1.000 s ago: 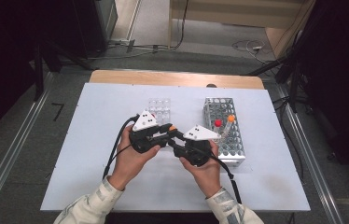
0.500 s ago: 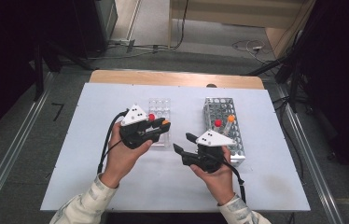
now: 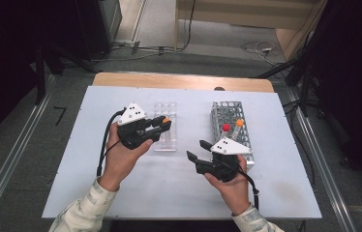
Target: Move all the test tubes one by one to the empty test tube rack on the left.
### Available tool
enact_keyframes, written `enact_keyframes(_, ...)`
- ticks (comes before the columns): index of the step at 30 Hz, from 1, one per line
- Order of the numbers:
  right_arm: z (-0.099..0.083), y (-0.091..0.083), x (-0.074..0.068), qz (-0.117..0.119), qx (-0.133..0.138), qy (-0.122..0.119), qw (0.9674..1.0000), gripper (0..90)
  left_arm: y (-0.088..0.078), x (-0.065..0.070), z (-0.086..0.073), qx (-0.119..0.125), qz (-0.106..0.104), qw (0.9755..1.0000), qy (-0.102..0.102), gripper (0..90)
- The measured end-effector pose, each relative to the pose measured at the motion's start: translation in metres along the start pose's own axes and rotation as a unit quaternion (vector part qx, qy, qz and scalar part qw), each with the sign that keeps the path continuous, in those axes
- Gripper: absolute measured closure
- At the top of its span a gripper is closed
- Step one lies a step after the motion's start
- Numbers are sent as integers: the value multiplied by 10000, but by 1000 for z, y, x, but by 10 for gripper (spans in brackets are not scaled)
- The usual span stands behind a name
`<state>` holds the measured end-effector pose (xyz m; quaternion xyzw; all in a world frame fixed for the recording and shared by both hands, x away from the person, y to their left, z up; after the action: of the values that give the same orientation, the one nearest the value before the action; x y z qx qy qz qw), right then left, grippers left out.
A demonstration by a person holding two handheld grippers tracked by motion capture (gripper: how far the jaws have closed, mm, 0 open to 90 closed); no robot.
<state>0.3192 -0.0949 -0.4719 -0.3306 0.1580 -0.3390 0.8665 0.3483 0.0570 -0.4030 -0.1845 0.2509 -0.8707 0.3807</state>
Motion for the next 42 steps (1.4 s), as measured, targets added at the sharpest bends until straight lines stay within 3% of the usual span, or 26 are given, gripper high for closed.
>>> enact_keyframes(7,0,-3,5,-33,24,37,10000,391,-5,-13,12,136,105,9998,-98,712)
enact_keyframes(20,0,-5,6,-21,42,72,10000,392,17,-33,20,67,435,9987,-244,712)
enact_keyframes(25,0,-6,7,-20,73,69,9999,392,23,-37,20,54,601,9980,-181,712)
enact_keyframes(33,0,-6,6,-30,64,65,10000,392,36,-39,8,-46,751,9971,-118,711)
enact_keyframes(42,-1,-5,6,-31,52,53,10000,392,47,-39,-9,-274,745,9968,-125,710)
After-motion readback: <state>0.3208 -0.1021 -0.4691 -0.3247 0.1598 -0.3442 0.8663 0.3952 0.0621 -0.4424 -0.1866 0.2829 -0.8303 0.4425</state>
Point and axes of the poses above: each handheld gripper's, and its own axes: y roughly forward along the jaws, z roughly out of its top, x roughly to its right, the point moved 9 cm from there along y, roughly forward along the jaws, and after that the axes turned 15 degrees about -x, right-handed, at the moved point
